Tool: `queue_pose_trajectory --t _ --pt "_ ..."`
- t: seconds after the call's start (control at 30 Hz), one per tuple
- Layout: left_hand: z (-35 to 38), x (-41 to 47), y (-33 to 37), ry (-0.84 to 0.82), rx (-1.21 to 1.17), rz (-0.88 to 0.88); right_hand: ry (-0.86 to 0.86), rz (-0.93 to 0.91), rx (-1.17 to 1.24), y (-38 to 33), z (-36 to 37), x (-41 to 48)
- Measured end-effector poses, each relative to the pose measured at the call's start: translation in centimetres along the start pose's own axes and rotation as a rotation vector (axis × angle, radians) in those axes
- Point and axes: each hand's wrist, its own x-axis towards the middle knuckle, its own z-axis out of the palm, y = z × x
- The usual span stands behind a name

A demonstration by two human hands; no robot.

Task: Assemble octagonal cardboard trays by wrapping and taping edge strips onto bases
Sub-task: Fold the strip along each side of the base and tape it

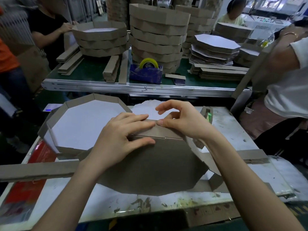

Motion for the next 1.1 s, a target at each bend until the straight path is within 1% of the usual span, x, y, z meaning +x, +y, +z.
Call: queue_pose_trajectory --t 0.27,0.4,0.57,0.87,1.0,1.1 --pt "-0.3 -0.5 -0.1 0.041 -0.089 -0.051 -0.119 0.037 0.012 -0.3 -0.7 0.7" --pt "-0.6 -0.7 -0.1 0.052 -0.111 -0.046 -0.128 0.06 0.049 0.1 -1.0 0.5" --pt "-0.5 -0.7 -0.2 0.059 -0.095 -0.029 -0.128 0.058 0.017 0.0 -1.4 0.5" --pt "-0.6 -0.3 -0.2 0.047 -0.097 0.0 -0.15 0.001 -0.019 -0.8 -0.6 1.1" --pt "-0.8 -0.3 -0.1 0.038 -0.12 -0.01 -0.128 -0.006 -0.046 -0.5 -0.3 1.0" --pt "-0.6 -0.3 0.0 0.024 -0.136 -0.028 -0.107 0.002 -0.013 -0.3 -0.1 0.7"
